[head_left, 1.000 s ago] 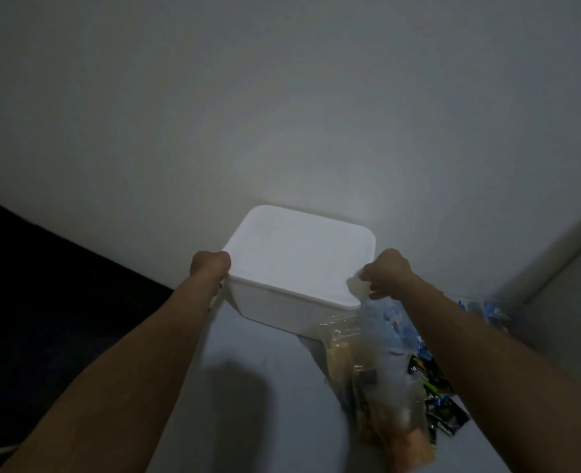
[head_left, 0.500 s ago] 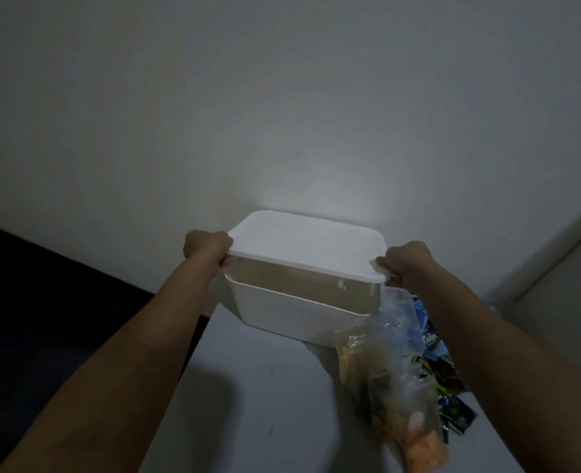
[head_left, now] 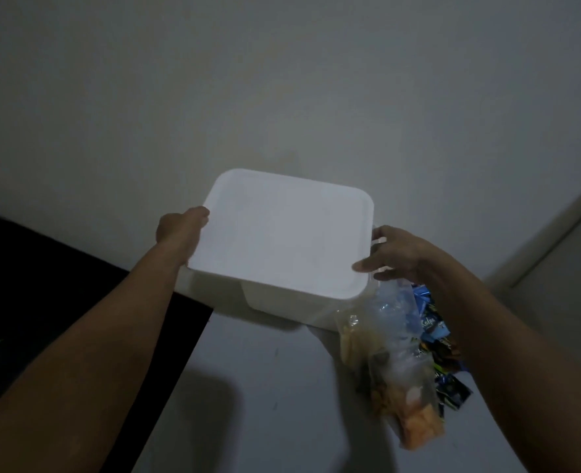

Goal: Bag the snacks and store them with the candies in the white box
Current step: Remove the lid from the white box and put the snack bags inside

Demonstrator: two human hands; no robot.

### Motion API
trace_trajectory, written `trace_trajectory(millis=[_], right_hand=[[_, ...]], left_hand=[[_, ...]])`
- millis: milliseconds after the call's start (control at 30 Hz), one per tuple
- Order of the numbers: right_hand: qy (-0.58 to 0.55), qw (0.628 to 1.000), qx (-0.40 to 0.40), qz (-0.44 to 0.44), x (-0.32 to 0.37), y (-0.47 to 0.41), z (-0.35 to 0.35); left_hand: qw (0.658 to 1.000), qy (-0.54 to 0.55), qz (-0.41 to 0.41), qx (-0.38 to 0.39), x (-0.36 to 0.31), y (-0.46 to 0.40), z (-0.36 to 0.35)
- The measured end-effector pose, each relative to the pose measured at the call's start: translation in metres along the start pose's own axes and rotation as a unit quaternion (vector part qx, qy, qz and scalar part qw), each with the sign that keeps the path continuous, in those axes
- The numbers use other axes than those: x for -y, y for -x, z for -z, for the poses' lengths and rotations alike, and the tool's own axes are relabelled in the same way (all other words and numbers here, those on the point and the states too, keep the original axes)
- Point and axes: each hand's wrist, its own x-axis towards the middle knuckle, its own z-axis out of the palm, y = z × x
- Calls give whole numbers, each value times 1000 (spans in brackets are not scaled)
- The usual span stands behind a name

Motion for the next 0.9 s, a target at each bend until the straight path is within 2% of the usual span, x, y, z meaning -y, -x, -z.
trace_trajectory(millis=[100,200,267,367,533,667,900], right_hand=[[32,999,35,4,-8,10,-19],[63,997,37,17,-16,20,-46],[59,998,25,20,-24,25,-64],[73,997,17,9,-37,31,-90],[105,992,60,-35,-77,28,-134],[142,986,53,-75,-113,23,-158],[252,956,68,-131,-154,16,-177]], left_hand=[[1000,-2,4,-9,16,11,18],[997,-26,-3,-73,44,22,37],[992,-48,19,-113,63,28,51],[985,-92,63,-133,94,36,73],[960,-180,120,-180,147,50,98],[951,-249,131,-127,182,57,99],[958,-238,158,16,214,62,82]])
